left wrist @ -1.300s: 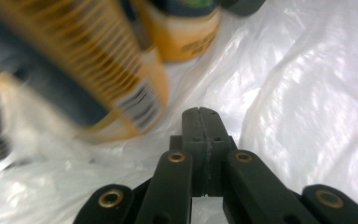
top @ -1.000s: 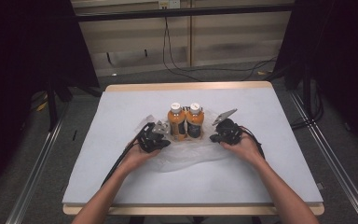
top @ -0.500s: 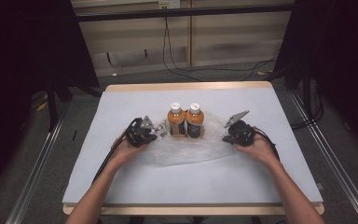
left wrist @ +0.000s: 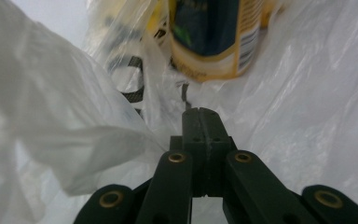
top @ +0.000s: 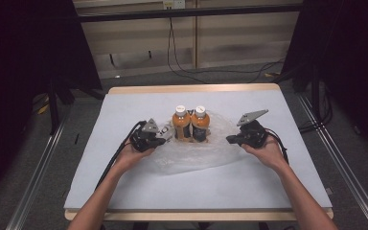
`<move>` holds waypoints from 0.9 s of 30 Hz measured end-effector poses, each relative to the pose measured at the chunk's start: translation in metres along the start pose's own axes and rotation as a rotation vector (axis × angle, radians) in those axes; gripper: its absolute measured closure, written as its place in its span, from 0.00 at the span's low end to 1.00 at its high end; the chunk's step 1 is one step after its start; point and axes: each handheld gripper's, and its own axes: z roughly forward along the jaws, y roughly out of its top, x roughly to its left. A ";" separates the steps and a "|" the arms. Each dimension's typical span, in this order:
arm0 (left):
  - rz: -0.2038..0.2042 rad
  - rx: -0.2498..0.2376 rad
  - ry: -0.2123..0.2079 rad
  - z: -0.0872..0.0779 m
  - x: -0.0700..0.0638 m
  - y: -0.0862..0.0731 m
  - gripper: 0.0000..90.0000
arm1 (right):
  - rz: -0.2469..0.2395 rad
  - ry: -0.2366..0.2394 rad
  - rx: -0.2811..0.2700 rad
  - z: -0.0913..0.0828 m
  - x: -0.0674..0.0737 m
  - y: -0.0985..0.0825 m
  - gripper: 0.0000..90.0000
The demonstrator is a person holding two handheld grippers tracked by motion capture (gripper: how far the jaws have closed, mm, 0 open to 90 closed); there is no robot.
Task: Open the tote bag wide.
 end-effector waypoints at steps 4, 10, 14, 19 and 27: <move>0.014 -0.002 0.003 -0.004 0.000 0.007 1.00 | -0.031 0.007 -0.022 -0.005 0.012 0.017 1.00; 0.043 0.050 -0.005 0.001 0.008 0.024 1.00 | -0.023 -0.004 0.013 0.016 0.000 0.049 1.00; -0.001 0.072 -0.005 0.012 0.019 0.016 1.00 | -0.006 0.019 0.102 0.046 -0.011 0.054 1.00; 0.045 0.135 -0.035 0.020 0.015 0.005 1.00 | -0.049 0.029 0.245 0.070 -0.008 0.039 1.00; 0.082 0.172 -0.035 0.015 0.015 0.003 1.00 | -0.210 -0.055 0.439 0.056 -0.011 0.028 1.00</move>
